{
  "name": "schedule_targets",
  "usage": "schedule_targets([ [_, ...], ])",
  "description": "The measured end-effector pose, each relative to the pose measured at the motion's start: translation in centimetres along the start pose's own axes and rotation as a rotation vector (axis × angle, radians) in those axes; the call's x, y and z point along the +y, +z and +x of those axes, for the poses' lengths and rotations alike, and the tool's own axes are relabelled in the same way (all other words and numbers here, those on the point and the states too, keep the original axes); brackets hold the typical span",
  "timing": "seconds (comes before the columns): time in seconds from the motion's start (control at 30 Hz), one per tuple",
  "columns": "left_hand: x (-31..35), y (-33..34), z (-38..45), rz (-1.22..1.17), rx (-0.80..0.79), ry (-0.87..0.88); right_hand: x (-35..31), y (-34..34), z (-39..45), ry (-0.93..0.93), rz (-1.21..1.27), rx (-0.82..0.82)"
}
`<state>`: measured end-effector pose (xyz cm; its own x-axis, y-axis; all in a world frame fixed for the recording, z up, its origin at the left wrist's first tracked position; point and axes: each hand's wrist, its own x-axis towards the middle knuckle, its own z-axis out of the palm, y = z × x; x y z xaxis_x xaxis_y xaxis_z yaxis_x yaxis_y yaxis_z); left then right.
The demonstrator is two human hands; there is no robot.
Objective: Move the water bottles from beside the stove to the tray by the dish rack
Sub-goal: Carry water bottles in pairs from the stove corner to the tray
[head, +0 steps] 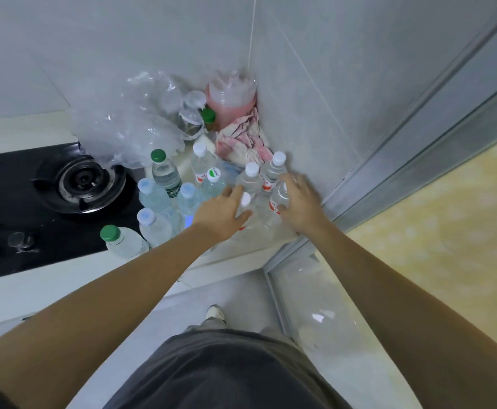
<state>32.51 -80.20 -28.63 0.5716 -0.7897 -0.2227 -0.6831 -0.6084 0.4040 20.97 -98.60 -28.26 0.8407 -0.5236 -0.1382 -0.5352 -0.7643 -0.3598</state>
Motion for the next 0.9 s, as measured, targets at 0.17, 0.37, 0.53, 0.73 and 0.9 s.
schedule_targets([
  [0.17,1.1,0.0,1.3,-0.045,0.024,-0.132,1.0,1.3,0.7,0.122,0.305,0.108],
  [0.37,2.3,2.3,1.4,-0.279,0.164,-0.329,2.1,4.3,0.8,0.222,0.463,0.141],
  [0.53,2.3,4.6,0.8,-0.457,0.236,-0.432,2.6,5.1,1.2,0.269,0.592,0.101],
  [0.73,2.6,5.7,0.9,-0.470,0.266,-0.505,3.3,5.2,1.3,0.261,0.557,0.160],
  [0.9,3.3,4.2,0.7,-0.431,0.237,-0.546,3.2,4.5,-0.3,0.164,0.572,0.146],
])
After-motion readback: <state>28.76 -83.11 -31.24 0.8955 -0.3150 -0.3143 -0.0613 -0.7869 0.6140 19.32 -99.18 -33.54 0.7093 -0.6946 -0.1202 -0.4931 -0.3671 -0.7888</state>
